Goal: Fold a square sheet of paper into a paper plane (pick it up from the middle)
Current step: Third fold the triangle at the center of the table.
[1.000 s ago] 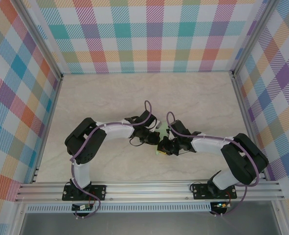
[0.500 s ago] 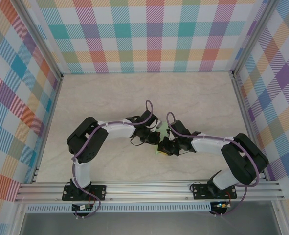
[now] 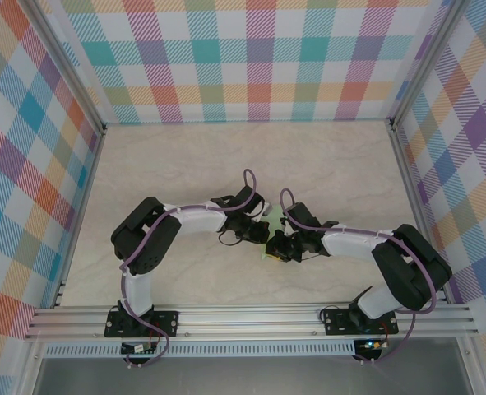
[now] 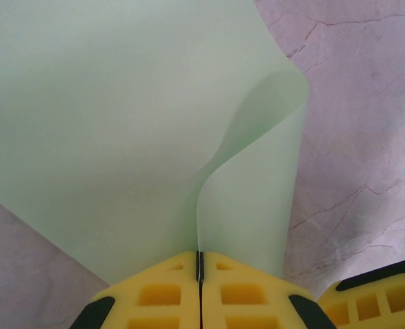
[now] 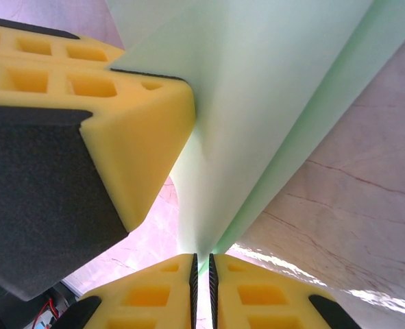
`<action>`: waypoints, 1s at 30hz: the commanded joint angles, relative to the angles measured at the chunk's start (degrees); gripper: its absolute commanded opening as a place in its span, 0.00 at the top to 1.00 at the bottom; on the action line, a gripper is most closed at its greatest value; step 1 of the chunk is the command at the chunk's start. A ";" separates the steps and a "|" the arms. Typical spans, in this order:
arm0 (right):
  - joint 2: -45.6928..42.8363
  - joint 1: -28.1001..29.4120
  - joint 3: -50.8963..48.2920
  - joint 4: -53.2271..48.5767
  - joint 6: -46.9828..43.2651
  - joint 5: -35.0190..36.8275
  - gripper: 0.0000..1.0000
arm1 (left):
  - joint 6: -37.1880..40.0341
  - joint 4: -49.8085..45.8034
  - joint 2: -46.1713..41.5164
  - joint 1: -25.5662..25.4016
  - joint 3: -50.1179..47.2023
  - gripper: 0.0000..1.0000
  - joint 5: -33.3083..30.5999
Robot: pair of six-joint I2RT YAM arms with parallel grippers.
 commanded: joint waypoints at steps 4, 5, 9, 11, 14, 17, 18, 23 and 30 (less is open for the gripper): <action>-1.07 -0.44 1.14 -0.62 -0.84 0.17 0.85 | -1.32 0.00 -1.14 0.50 -1.53 0.94 -0.08; -1.10 -0.50 1.06 -0.59 -0.73 0.21 0.85 | -1.42 0.17 -1.51 0.47 -1.63 0.94 0.01; -1.56 -0.59 0.74 -0.33 -0.67 0.32 0.85 | -1.47 0.10 -2.50 0.45 -1.47 0.93 0.18; -1.81 -0.58 0.64 -0.41 -0.67 0.30 0.85 | -1.43 0.19 -2.23 0.47 -1.27 0.93 0.43; -2.02 -0.64 0.46 -0.40 -0.74 0.26 0.85 | -1.74 0.76 -1.86 0.45 -1.41 0.93 1.13; -2.20 -0.66 0.27 -0.30 -0.75 0.26 0.85 | -1.87 0.84 -2.17 0.41 -1.67 0.93 0.98; -2.14 -0.66 0.32 -0.35 -0.78 0.26 0.85 | -1.93 0.64 -2.20 0.45 -1.60 0.93 0.45; -1.94 -0.77 0.01 1.21 -0.59 -0.64 0.85 | -2.02 0.63 -2.15 0.41 -2.04 0.93 -0.08; 0.79 -0.84 -0.95 8.87 1.79 -4.79 0.85 | -2.33 0.37 -1.82 0.44 -2.52 0.94 -0.07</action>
